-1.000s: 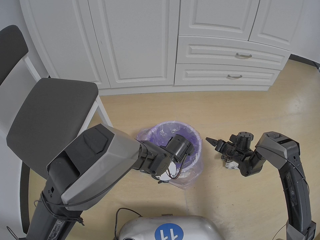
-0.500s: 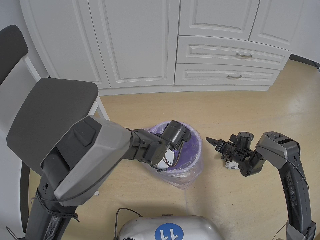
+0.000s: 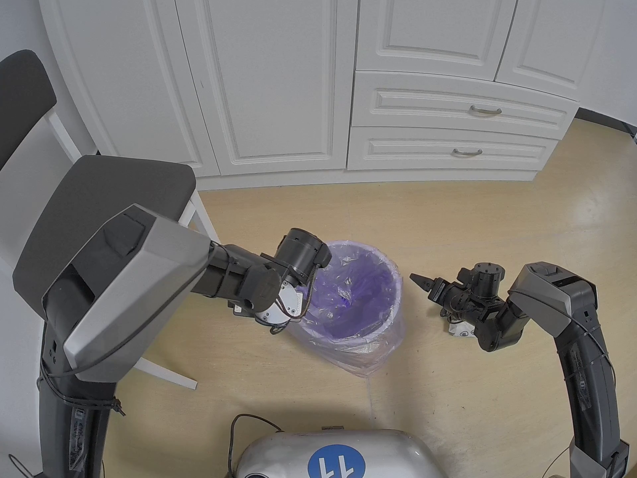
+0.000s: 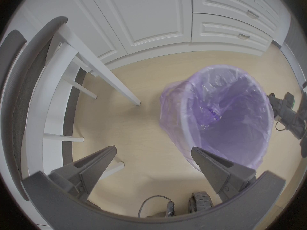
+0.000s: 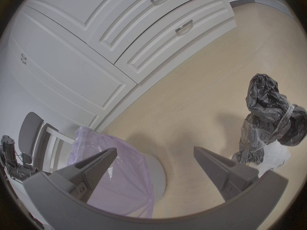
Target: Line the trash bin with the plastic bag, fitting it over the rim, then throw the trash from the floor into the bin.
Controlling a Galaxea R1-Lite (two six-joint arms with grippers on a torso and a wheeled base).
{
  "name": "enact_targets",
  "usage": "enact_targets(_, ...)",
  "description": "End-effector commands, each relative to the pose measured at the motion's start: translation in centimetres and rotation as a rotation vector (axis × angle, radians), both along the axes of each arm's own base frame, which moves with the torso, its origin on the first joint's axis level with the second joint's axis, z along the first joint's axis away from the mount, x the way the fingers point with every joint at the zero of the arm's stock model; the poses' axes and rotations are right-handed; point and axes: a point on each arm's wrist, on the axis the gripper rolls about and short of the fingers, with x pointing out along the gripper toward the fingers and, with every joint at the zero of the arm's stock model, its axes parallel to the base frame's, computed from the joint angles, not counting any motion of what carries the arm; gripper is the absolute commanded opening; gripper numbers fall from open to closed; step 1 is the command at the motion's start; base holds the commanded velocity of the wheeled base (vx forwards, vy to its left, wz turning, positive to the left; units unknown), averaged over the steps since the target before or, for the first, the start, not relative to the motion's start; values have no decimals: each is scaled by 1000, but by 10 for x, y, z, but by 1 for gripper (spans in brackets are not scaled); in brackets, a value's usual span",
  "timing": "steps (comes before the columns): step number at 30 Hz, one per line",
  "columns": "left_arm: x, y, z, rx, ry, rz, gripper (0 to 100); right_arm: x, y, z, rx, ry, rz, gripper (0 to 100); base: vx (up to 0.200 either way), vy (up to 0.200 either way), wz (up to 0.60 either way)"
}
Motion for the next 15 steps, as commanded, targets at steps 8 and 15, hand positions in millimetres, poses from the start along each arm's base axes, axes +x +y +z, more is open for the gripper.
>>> enact_targets(8,37,34,-27,-8,-5,96,100,0,0,1,3,-13,-1,100,0,0,0)
enact_targets(15,59,24,-47,-84,-8,69,100,0,-1,0,3,-13,-3,100,0,0,0)
